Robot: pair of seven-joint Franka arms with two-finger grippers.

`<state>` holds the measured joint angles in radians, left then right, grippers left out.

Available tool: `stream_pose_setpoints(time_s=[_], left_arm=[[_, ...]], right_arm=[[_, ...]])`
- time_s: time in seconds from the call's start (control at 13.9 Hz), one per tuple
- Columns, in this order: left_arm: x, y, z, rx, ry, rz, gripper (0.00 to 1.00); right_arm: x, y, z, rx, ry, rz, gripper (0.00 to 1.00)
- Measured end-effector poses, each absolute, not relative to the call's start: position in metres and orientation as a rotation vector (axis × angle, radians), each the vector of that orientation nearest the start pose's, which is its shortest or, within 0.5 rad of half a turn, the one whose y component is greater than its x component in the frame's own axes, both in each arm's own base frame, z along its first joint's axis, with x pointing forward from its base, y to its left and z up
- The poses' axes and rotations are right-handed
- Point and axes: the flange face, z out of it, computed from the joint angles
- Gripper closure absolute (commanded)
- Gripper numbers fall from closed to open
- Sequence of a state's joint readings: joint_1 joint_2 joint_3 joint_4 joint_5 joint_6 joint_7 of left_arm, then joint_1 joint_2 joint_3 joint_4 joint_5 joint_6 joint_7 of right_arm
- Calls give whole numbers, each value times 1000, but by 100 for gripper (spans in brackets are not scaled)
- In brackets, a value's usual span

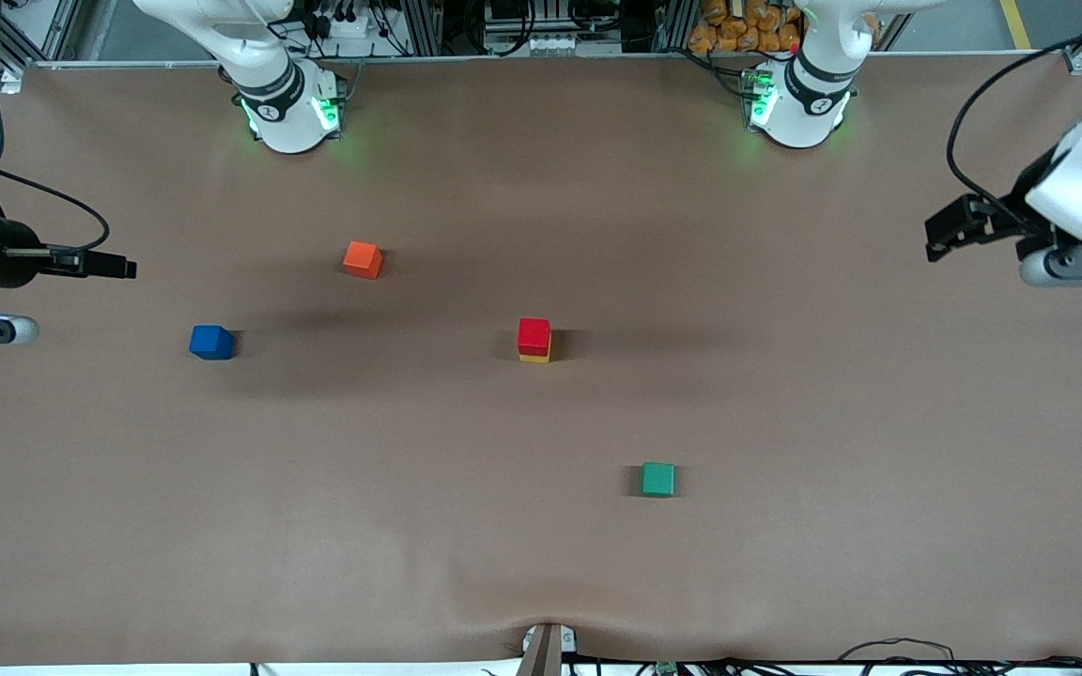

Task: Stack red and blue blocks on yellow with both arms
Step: 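Raise the left gripper away while the right gripper reaches toward the blue cube, then lower the open right gripper over the blue cube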

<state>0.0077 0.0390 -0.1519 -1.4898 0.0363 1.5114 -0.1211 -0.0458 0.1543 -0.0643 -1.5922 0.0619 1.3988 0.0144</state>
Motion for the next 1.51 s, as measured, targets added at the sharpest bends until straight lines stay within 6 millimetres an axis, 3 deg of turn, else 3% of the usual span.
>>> stream_pose_setpoints(time_s=[0.29,0.5,0.72,0.87,1.01,1.3,1.51], left_arm=[[538,-83,636,-3116,78,16,0],[536,-87,636,-3115,96,17,0],[530,-83,643,-3111,137,19,0],[524,-79,647,-3107,140,38,0],[522,-79,648,-3106,139,46,0],[522,-79,647,-3106,139,53,0],[522,-78,647,-3106,136,53,0]], right_arm=[[567,-60,503,-3022,214,516,0],[567,-77,464,-3018,241,495,0],[560,-115,429,-3005,123,437,0],[553,-129,391,-3000,105,370,0],[542,-127,355,-3002,105,361,0],[532,-119,315,-3027,88,290,0],[538,-112,285,-3055,54,207,0]])
